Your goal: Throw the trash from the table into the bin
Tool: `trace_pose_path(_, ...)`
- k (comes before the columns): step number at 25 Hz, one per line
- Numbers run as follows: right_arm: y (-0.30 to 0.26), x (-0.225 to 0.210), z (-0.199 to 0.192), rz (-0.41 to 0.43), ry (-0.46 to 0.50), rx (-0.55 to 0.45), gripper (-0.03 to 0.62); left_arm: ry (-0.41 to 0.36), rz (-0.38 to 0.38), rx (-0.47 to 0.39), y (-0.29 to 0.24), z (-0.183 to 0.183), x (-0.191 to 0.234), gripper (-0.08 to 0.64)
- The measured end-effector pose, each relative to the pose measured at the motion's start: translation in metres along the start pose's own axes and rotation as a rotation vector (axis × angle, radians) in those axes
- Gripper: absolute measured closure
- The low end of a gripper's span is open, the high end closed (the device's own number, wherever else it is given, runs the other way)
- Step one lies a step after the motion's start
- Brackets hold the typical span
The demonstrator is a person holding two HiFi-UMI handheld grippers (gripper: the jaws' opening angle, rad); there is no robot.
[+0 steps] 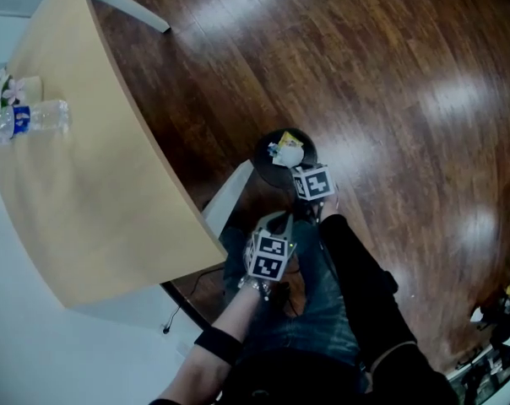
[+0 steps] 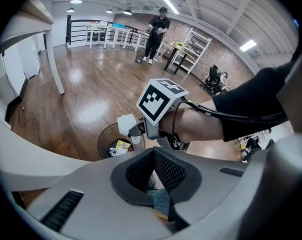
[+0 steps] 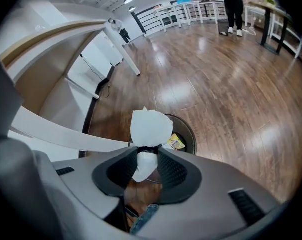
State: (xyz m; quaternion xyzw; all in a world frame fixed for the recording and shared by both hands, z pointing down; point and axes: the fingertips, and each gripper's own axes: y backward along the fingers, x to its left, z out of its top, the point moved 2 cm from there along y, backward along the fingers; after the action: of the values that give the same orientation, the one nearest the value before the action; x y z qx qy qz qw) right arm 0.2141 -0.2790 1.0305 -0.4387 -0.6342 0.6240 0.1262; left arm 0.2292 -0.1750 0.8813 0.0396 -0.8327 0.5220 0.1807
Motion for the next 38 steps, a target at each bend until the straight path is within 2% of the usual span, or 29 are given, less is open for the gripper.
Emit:
trace_pose_path(2,-0.011,0.001,0.005,-0.001,-0.002,0.008,0.456,0.015,-0.007,0.005,-0.003,-0.004,0.003,0.554)
trace_pose_path(4,-0.021,0.002,0.011,0.006,-0.016,0.007,0.427,0.02,-0.012,0.016,-0.005,-0.009,0.005,0.554)
trace_pose_path(6,-0.026,0.006,0.018,0.024,-0.031,-0.001,0.301,0.024,-0.018,0.031,-0.006,-0.015,0.005,0.554)
trace_pose_path(11,-0.02,0.011,0.023,0.031,-0.016,-0.051,0.301,0.024,-0.024,0.051,-0.005,-0.023,0.001,0.554)
trace_pose_path(18,0.022,0.016,0.012,0.048,-0.017,-0.079,0.301,-0.002,-0.024,0.032,0.005,-0.01,-0.008,0.554)
trace_pose_path(25,0.12,0.024,-0.004,0.041,0.011,-0.166,0.301,-0.068,-0.025,-0.001,0.043,0.014,-0.039,0.554)
trace_pose_path(33,0.286,0.062,-0.015,0.106,0.011,-0.321,0.301,-0.166,-0.054,-0.037,0.135,0.061,-0.101,0.555)
trace_pose_path(36,0.334,0.087,-0.014,0.119,0.002,-0.354,0.302,-0.193,-0.093,-0.054,0.178,0.079,-0.107,0.555)
trace_pose_path(38,0.351,0.116,-0.006,0.122,-0.005,-0.364,0.338,-0.204,-0.146,-0.052,0.207,0.085,-0.093,0.555)
